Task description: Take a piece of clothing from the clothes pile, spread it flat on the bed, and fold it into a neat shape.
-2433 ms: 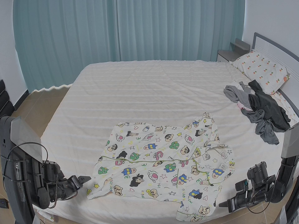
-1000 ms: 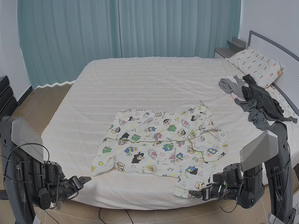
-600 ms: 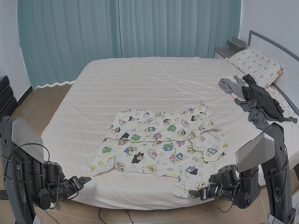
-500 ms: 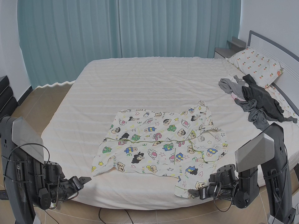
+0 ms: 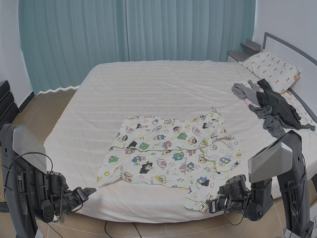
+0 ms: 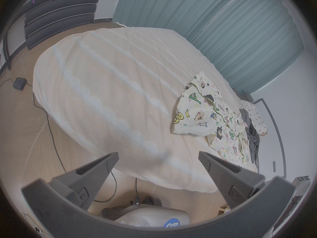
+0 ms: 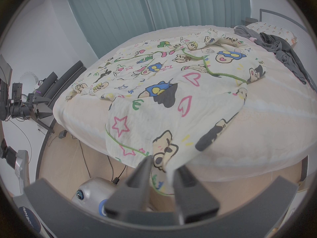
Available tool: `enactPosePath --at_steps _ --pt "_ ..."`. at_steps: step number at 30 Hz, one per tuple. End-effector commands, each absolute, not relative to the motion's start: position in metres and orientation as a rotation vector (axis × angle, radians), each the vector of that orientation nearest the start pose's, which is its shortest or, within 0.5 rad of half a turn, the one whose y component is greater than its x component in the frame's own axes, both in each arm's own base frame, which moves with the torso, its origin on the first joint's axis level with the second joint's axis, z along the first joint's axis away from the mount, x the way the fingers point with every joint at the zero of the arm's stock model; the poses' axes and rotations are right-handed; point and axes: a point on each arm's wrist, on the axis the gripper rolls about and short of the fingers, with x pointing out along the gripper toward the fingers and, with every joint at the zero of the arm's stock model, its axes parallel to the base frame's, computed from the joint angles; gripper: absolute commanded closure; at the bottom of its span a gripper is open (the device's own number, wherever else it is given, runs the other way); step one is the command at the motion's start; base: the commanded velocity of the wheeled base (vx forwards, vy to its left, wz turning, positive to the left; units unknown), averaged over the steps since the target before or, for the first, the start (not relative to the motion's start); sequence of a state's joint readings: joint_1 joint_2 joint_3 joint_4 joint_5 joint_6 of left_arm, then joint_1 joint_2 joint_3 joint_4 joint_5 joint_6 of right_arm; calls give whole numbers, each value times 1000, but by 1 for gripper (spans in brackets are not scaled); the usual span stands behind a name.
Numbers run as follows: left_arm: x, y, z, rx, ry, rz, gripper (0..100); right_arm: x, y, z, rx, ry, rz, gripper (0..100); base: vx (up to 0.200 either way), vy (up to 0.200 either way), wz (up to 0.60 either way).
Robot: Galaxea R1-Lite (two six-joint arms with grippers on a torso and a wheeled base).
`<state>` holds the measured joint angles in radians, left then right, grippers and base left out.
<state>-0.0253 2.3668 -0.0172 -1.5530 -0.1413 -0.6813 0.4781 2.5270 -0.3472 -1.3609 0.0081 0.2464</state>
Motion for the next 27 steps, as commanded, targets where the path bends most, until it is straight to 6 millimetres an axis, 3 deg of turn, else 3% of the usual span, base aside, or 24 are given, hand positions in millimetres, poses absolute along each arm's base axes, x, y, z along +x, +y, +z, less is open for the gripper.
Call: enactPosePath --at_steps 1,7,12,16,22,27 --pt "214 -12 -39 -675 818 121 0 242 121 -86 58 870 345 100 0 0 0" --pt "213 -23 -37 -642 815 93 0 243 114 -74 218 864 382 100 0 0 0" --pt "216 -38 -36 -615 811 27 0 245 95 -71 296 879 358 100 0 0 0" --pt "234 -45 -39 -599 748 35 0 235 84 -56 393 917 445 100 0 0 0" --pt "262 -49 -47 -568 717 128 0 239 73 -57 429 916 429 100 0 0 0" --pt "277 -69 -49 -619 719 166 0 239 67 -57 448 920 425 100 0 0 0"
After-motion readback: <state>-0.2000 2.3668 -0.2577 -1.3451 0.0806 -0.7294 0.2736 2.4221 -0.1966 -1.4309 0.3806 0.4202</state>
